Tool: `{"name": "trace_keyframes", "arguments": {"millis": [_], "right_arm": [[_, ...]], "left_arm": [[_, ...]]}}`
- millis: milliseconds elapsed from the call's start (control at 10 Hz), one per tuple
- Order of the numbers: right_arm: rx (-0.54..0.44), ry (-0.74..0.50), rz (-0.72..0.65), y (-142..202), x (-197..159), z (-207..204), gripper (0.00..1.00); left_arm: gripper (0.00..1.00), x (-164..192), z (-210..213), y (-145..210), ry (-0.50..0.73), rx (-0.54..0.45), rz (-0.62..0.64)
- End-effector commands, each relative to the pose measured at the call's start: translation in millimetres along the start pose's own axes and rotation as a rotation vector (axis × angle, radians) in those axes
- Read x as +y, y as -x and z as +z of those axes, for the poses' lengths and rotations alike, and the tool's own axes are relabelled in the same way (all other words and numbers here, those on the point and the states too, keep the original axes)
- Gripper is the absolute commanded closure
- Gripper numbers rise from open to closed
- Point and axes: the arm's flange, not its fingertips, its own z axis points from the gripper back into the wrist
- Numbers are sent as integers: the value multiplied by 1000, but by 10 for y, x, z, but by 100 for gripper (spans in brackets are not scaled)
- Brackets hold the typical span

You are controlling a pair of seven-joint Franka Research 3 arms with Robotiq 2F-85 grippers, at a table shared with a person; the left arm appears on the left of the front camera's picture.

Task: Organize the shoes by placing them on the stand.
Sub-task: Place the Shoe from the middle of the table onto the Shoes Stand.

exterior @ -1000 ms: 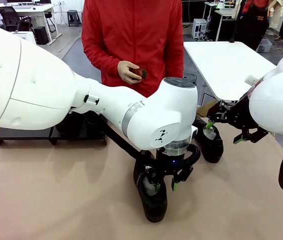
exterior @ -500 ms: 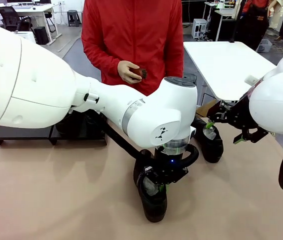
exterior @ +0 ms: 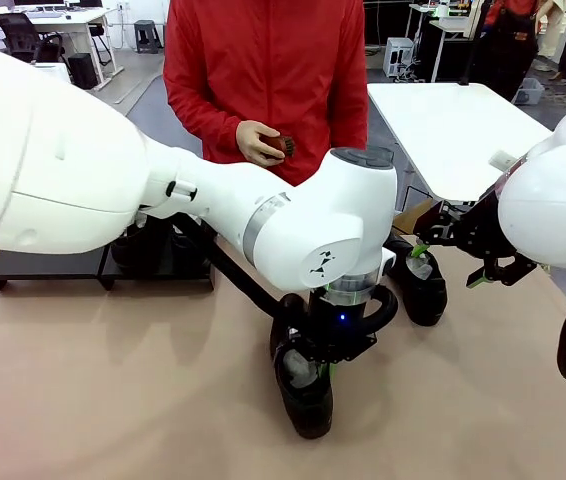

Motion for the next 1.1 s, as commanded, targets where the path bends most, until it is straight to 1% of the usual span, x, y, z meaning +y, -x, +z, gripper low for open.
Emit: {"name": "trace_keyframes", "arguments": {"millis": [0, 100, 200, 300, 400, 600, 700, 800, 900, 1000], "right_arm": [[2, -19, 13, -23, -6, -5, 0], [2, -19, 13, -23, -6, -5, 0], [2, -19, 13, -23, -6, -5, 0], [2, -19, 13, -23, -6, -5, 0], [2, -19, 13, -23, -6, -5, 0], [2, -19, 13, -23, -6, -5, 0], [2, -19, 13, -23, -6, -5, 0], [2, -19, 13, -23, -6, -5, 0], [2, -19, 13, -23, -6, -5, 0], [2, -19, 13, -23, -6, -5, 0]], "left_arm": [[100, 275, 403, 205, 26, -116, -107], [100, 412, 642, 254, 62, -205, -189], [100, 619, 887, 215, 64, -273, -191], [100, 839, 1116, 192, 47, -368, -183], [100, 1069, 1343, 178, 40, -415, -186], [100, 1534, 1767, 157, -13, -531, -211], [100, 1740, 1925, 135, -46, -541, -211], [100, 1958, 2039, 107, -78, -530, -205], [100, 2148, 2094, 83, -55, -512, -196], [100, 2293, 2085, 76, 6, -519, -169]]}}
